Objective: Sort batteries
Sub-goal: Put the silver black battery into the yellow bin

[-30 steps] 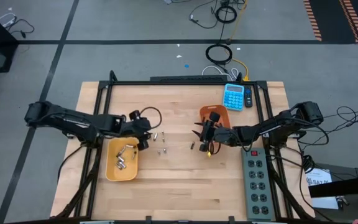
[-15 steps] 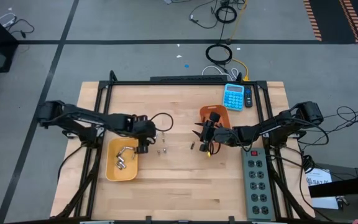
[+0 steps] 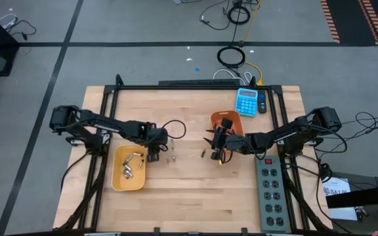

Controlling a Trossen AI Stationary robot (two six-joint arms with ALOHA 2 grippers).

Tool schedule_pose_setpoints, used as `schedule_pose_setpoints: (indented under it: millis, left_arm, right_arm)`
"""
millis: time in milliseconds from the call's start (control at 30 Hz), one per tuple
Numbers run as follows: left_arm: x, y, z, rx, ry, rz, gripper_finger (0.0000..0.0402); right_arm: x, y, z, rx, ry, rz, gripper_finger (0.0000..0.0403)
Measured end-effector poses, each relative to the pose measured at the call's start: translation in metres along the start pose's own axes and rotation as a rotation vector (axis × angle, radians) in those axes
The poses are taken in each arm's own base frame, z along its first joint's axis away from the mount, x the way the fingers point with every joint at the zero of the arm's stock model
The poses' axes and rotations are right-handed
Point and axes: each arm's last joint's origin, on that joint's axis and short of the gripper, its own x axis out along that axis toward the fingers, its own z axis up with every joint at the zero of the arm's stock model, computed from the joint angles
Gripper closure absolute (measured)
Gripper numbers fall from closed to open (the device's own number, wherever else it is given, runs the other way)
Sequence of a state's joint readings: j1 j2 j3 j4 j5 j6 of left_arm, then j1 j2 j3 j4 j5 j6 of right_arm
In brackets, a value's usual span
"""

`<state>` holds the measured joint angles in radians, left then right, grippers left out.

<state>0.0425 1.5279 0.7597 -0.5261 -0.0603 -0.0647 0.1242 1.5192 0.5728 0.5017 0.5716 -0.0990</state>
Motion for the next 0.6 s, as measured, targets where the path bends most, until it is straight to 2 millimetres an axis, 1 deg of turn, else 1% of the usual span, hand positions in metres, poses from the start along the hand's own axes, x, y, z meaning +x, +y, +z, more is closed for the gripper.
schedule_pose_setpoints:
  millis: [67,133,167,367,433,500,567,600]
  left_arm:
    - [0.002,-0.001,0.000,0.001,0.003,-0.005,0.0270]
    - [0.003,-0.001,0.001,-0.001,-0.005,-0.006,0.0335]
    - [0.003,-0.001,0.002,-0.004,-0.011,-0.007,0.0357]
    - [0.003,-0.001,0.002,-0.009,-0.013,-0.015,0.0354]
    - [-0.001,-0.002,0.005,-0.029,-0.002,-0.040,0.0354]
    - [-0.016,-0.003,0.019,-0.043,-0.040,-0.097,0.0354]
    - [-0.042,-0.005,0.036,-0.040,-0.103,-0.133,0.0354]
    - [-0.054,-0.005,0.041,-0.037,-0.106,-0.150,0.0354]
  right_arm:
    - [0.000,0.000,0.000,-0.002,0.003,0.000,0.0248]
    - [0.000,0.000,0.000,-0.002,0.003,0.000,0.0248]
    - [0.000,0.000,0.000,-0.002,0.003,0.000,0.0248]
    - [0.000,0.000,-0.001,-0.003,0.005,0.000,0.0248]
    - [0.000,0.000,-0.001,-0.003,0.005,0.000,0.0248]
    - [0.000,0.000,-0.001,-0.001,0.005,0.000,0.0248]
    - [0.000,0.000,-0.001,0.001,0.006,-0.003,0.0248]
    - [0.000,0.000,-0.001,0.001,0.006,-0.004,0.0248]
